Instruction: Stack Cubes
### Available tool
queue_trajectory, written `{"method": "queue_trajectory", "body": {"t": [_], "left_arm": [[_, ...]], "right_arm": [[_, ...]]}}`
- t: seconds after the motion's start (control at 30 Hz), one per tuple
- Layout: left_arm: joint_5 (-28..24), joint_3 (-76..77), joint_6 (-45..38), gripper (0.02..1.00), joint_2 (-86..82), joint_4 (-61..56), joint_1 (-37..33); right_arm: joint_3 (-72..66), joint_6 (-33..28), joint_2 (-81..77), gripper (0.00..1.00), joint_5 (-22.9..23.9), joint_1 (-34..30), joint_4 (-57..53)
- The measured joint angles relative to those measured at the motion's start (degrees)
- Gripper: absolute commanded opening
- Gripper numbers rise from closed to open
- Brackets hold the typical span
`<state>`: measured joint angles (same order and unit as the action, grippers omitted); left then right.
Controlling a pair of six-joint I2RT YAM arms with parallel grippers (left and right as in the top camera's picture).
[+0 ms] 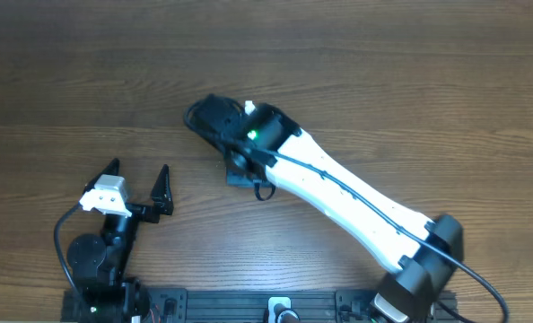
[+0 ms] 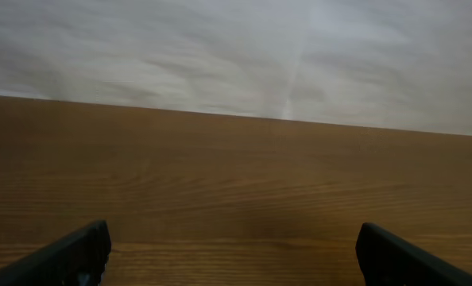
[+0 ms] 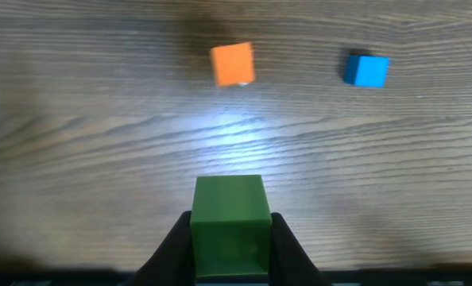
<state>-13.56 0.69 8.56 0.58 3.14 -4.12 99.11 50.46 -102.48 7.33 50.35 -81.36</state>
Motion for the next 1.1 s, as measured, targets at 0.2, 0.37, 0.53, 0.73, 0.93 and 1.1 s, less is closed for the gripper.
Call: {"method": "queue_trajectory", "body": {"t": [0.2, 0.37, 0.53, 0.73, 0.93, 1.1], "left_arm": [[0.00, 0.00, 0.00, 1.000, 0.00, 0.00, 0.00], [0.00, 0.00, 0.00, 1.000, 0.00, 0.00, 0.00], [0.00, 0.00, 0.00, 1.000, 0.00, 0.00, 0.00], [0.00, 0.00, 0.00, 1.000, 0.00, 0.00, 0.00], [0.00, 0.00, 0.00, 1.000, 0.00, 0.00, 0.00], [0.00, 0.00, 0.00, 1.000, 0.00, 0.00, 0.00]], "right_arm": [[0.00, -2.78, -4.17, 0.012, 0.17, -3.19, 1.49], [0.00, -4.98, -6.16, 0.009, 0.20, -4.44, 3.39], [0.00, -6.25, -8.02, 0.009, 0.20, -5.22, 5.03], [0.02, -6.97, -10.32, 0.012, 0.17, -5.44, 5.77], [0.00, -7.02, -11.41, 0.009, 0.20, -5.79, 6.75], [0.00, -7.15, -11.89, 0.009, 0.20, -5.90, 7.41]]}}
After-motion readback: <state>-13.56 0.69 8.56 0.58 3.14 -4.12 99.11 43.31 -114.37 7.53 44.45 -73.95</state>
